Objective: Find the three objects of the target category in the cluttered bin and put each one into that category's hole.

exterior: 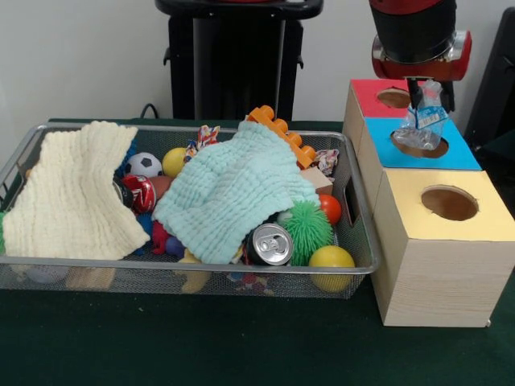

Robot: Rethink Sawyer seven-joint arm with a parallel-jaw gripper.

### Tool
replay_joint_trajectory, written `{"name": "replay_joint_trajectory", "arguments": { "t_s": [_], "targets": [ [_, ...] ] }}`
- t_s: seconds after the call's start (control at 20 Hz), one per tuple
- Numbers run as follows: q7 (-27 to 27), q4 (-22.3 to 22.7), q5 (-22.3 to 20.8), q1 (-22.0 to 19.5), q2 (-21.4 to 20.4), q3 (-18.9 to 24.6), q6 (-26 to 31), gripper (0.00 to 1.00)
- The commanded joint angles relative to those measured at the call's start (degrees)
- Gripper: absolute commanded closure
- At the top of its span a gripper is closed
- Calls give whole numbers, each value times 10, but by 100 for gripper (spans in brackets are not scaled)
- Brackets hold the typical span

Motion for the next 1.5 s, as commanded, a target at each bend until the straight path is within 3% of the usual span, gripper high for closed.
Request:
{"name": "replay_joint_trajectory", "arguments": {
  "t_s": [0.05, 1.5],
  "targets": [
    [34, 32, 0, -11, 10, 24, 32, 100],
    [53, 15, 19, 2, 30, 34, 9, 100]
  ]
}}
